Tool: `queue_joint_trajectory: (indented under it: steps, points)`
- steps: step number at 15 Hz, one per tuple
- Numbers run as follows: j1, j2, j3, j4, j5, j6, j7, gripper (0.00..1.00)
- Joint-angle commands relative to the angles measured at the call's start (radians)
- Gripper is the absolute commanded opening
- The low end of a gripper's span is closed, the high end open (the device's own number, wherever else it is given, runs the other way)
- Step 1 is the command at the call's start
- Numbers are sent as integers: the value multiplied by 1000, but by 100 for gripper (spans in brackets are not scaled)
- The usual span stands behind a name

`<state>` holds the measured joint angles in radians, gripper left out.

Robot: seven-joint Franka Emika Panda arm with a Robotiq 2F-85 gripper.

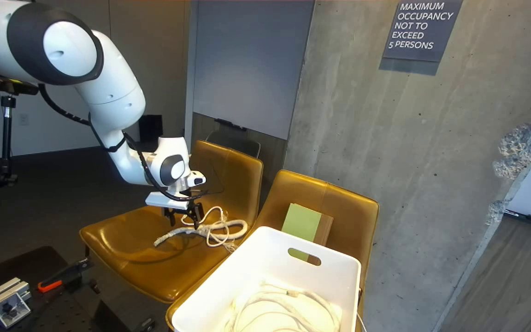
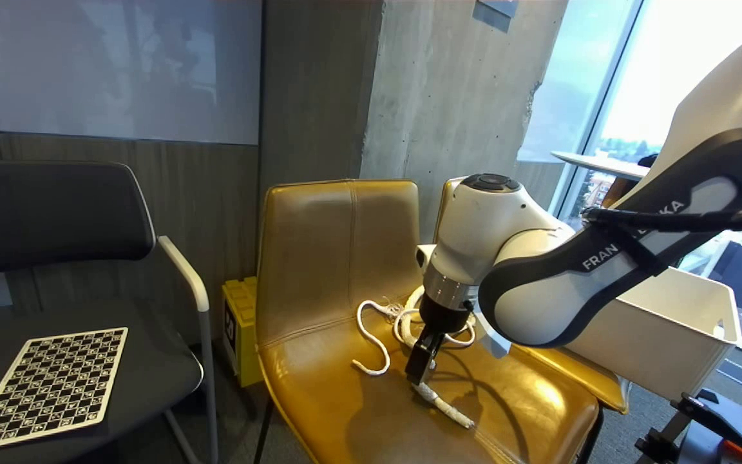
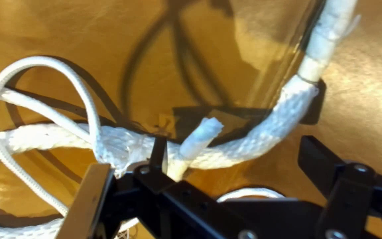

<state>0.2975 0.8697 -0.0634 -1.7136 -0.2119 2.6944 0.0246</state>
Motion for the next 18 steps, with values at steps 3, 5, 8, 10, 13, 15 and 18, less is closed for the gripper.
queue_joint_trajectory:
  steps: [3,5,8,10,13,15,18]
  points:
    - [16,73,-19,68,-18,-15,39,100]
    - [27,87,-19,71,-17,-14,53,100]
    - [37,107,-22,79,-15,-20,68,100]
    - [38,118,-24,87,-15,-23,74,100]
    - [39,125,-25,96,-14,-29,78,95]
    - [41,128,-25,98,-15,-32,82,76]
    - [44,131,-32,103,-16,-34,87,55]
